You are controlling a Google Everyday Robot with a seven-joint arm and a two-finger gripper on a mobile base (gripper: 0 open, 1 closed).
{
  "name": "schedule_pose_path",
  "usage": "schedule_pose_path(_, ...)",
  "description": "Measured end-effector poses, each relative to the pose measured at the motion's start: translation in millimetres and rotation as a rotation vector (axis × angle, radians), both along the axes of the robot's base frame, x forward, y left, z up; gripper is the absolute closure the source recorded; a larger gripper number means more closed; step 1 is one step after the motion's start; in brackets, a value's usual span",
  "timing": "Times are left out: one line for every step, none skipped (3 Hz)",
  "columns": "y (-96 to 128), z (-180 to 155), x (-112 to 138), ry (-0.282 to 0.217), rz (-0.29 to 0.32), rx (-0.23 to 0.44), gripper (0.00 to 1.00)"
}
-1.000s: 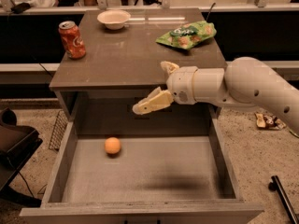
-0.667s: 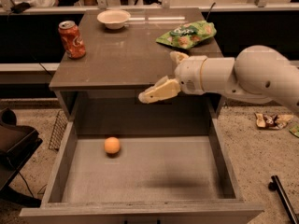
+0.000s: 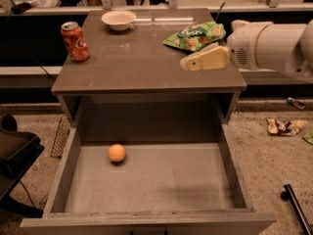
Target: Place orange into top drawer
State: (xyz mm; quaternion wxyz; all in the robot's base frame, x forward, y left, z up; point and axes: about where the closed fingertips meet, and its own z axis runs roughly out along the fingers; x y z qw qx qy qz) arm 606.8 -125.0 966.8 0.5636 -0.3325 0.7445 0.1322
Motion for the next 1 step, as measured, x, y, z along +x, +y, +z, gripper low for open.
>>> schedule_pose_path(-64.2,40.2,-25.1,-0.024,-0.209,-0.037,0.00)
